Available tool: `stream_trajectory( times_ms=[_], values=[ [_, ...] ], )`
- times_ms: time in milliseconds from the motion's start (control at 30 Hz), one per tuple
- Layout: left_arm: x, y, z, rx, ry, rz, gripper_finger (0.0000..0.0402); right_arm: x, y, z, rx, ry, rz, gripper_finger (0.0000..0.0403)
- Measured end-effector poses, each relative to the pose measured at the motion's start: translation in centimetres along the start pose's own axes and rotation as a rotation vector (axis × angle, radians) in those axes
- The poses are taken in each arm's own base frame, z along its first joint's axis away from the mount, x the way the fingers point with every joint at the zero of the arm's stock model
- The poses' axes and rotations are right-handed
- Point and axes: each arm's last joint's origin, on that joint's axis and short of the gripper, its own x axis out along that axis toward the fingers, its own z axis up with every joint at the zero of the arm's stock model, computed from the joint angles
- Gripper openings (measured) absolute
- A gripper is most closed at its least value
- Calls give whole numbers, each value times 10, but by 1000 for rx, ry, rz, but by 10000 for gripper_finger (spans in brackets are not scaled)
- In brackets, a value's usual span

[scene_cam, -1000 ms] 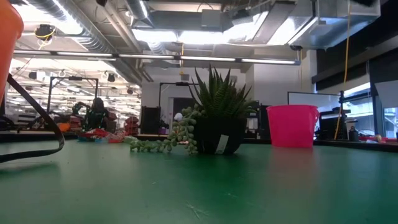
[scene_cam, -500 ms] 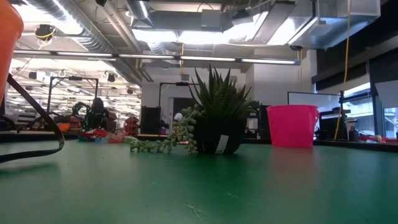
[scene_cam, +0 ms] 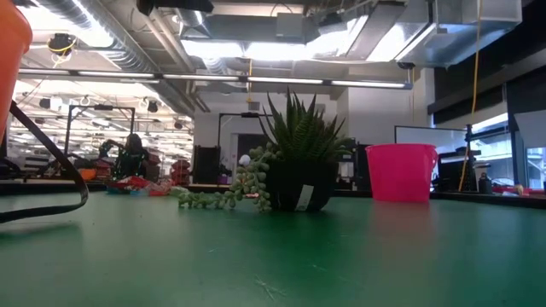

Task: Sort candy
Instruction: Put the orange gummy into the pink bucket

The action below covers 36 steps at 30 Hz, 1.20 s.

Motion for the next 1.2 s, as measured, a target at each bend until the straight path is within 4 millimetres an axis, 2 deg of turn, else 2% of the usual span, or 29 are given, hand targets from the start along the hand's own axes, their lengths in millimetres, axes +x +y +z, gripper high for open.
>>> stream_trajectory(
  times_ms=[67, 133, 200, 333, 467, 633, 800, 933, 1067, 1200],
  values=[
    [-2, 4, 3, 3, 2, -6, 218, -13, 7, 7, 30, 38, 29, 188],
    [-6, 8, 11, -15, -2, -19, 218, -26, 12, 15, -5, -12, 36, 181],
    [-9, 12, 19, -33, -10, -23, 218, -41, 16, 26, -82, -109, 33, 175],
    [-5, 17, 22, -25, 7, -9, 218, -68, 19, 52, -253, -359, -25, 167],
    [6, 31, 21, -24, 77, 8, 218, -94, 18, 78, -383, -673, -177, 166],
    [19, 57, 14, -49, 221, 93, 218, -113, 4, 110, -390, -961, -453, 166],
    [29, 83, 6, -43, 343, 239, 218, -121, -16, 148, -409, -962, -671, 166],
    [43, 106, 0, -65, 467, 309, 218, -120, -32, 184, -417, -929, -781, 166],
    [62, 136, -11, -121, 618, 402, 218, -116, -46, 217, -495, -851, -765, 166],
    [80, 165, -25, -189, 769, 499, 218, -113, -53, 239, -560, -839, -723, 166]
  ],
)
